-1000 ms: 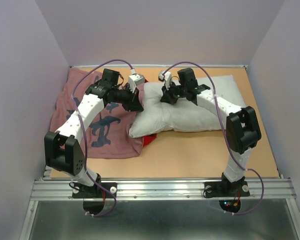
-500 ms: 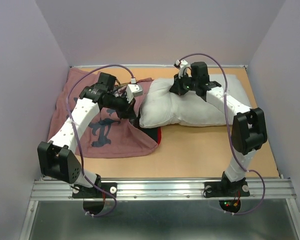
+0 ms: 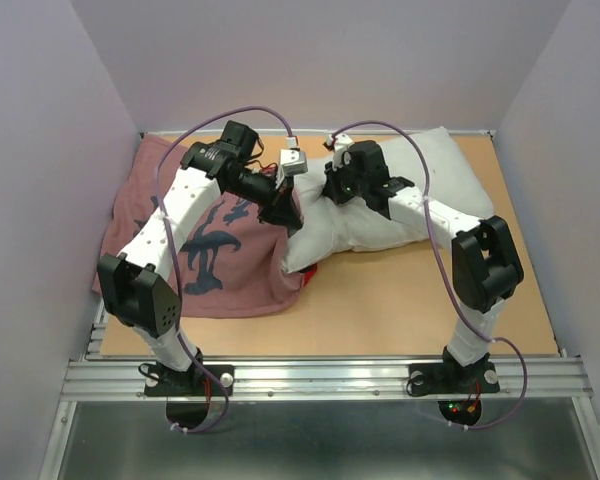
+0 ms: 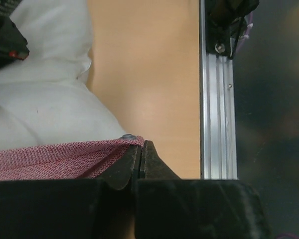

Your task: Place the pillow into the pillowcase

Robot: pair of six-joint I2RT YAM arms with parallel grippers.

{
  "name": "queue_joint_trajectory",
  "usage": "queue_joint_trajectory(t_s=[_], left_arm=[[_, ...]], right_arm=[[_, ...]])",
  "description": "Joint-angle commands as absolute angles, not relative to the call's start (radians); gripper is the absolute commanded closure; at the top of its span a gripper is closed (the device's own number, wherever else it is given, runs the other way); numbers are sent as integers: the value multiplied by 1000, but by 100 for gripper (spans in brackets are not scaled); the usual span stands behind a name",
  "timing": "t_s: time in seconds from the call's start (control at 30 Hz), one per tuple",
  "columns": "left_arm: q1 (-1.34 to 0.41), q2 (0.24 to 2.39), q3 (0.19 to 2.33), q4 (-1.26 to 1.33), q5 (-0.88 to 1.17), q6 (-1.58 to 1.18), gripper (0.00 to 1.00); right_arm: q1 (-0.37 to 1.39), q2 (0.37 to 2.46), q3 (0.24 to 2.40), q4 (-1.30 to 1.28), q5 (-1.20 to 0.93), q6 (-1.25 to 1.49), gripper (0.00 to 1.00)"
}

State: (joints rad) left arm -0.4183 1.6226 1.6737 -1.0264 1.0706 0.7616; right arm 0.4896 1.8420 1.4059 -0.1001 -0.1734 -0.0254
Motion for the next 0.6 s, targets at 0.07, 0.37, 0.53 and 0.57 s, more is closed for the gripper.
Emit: queue_joint_trajectory(t_s=[0.07,0.37,0.53,0.57], left_arm=[[-414,1643,1764,-874,1241,570,100],[-428,1598,1805,-932,1185,731,100],[-443,1491,1605,-1118,1094,1020,100],[-451,1464,1568,-1118,1069,1049,100]], right_arm=[[505,1845,1342,-11,-58,77,99],[434,1924,1449,-47,104,205,99],[408,1953,1538,-118,51,320,99],[405,1954,1549,-138,43,333,99]])
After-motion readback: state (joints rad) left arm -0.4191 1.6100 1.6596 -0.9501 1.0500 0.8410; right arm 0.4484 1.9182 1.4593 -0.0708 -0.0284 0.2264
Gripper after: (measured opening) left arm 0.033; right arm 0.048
